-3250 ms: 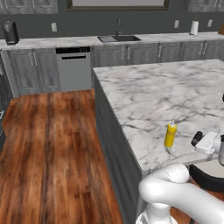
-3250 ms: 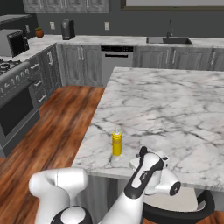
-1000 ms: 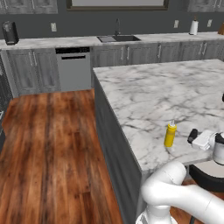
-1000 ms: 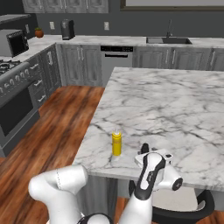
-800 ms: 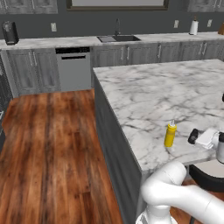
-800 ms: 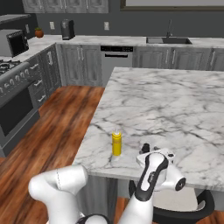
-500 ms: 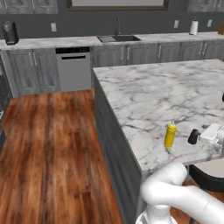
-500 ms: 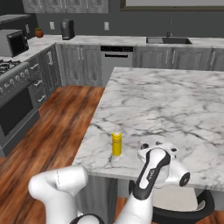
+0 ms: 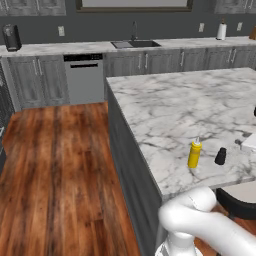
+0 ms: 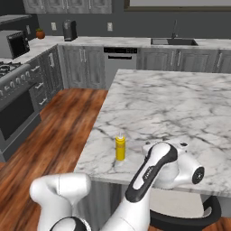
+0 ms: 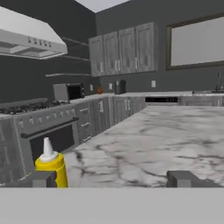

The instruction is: Move the shaker and mustard from the cabinet to the dining counter.

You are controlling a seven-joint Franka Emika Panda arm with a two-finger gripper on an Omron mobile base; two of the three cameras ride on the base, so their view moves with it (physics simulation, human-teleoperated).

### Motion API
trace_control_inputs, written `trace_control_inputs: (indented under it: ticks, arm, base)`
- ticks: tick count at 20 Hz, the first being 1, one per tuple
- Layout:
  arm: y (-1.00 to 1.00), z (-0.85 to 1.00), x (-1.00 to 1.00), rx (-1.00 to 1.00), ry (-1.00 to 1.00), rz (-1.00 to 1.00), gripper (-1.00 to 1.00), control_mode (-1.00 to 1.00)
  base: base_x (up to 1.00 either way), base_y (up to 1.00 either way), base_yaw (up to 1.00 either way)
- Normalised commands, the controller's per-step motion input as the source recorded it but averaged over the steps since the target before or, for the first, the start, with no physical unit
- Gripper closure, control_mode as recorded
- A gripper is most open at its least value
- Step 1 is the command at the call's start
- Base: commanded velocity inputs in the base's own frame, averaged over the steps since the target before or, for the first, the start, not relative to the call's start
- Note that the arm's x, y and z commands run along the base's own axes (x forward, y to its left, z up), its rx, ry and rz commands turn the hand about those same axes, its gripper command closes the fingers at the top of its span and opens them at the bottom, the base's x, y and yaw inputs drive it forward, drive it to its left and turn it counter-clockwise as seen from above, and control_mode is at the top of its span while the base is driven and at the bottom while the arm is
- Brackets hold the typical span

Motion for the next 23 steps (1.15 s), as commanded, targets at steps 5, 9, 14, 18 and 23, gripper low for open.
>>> trace_control_inputs:
  ticks: [5, 9, 14, 18, 23]
  arm:
    - [0.11, 0.58, -0.68, -0.08, 0.26, -0.12, -1.0, -1.0]
    - [0.29, 0.74, -0.48, -0.1, 0.28, -0.18, -1.0, -1.0]
    - [0.31, 0.59, -0.49, -0.11, 0.31, -0.18, -1.0, -1.0]
    - [0.37, 0.2, -0.62, -0.16, 0.29, -0.17, -1.0, -1.0]
    - [0.54, 0.03, -0.74, -0.16, 0.19, -0.2, -1.0, -1.0]
  base:
    - [0.0, 0.0, 0.0]
    - [0.0, 0.0, 0.0]
    - [0.0, 0.0, 0.0]
    - [0.0, 0.0, 0.0]
    - [0.0, 0.0, 0.0]
